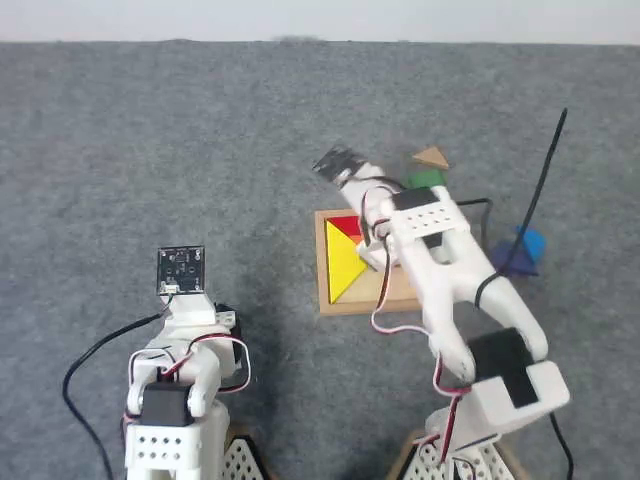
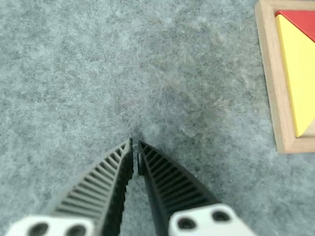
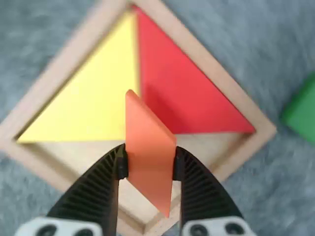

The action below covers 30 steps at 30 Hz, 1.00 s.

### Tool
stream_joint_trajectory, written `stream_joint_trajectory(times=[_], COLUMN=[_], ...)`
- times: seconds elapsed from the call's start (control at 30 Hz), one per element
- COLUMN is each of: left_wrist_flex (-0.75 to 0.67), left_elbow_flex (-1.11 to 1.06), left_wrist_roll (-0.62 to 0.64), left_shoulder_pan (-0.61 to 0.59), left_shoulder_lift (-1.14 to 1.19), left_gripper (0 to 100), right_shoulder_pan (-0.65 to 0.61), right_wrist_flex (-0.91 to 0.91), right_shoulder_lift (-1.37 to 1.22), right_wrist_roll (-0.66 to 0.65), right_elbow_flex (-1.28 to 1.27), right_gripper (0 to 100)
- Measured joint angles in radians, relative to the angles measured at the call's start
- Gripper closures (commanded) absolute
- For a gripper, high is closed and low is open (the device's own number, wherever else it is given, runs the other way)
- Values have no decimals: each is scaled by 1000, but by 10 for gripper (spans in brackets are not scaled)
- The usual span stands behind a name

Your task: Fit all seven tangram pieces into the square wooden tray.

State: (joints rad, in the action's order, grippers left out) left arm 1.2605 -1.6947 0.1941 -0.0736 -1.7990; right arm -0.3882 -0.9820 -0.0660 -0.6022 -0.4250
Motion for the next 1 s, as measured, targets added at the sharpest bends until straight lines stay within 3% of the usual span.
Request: stream_joint_trajectory(times=[0.3,0.53,0.7,1.0], left_wrist_flex=[0,0,0,0], left_elbow_flex=[0,0,0,0], left_wrist_roll=[0,0,0,0], left_shoulder_pan=[0,0,0,0], left_shoulder_lift=[0,0,0,0], left_gripper=[986,986,986,986], right_shoulder_pan=[-80,-83,-84,-84], right_wrist_flex=[0,-3,-46,-83], right_shoulder_lift=[23,23,23,23], right_wrist_roll=[-264,-295,-333,-354], right_elbow_flex=[-98,-98,-98,-100], right_gripper=[990,866,884,816])
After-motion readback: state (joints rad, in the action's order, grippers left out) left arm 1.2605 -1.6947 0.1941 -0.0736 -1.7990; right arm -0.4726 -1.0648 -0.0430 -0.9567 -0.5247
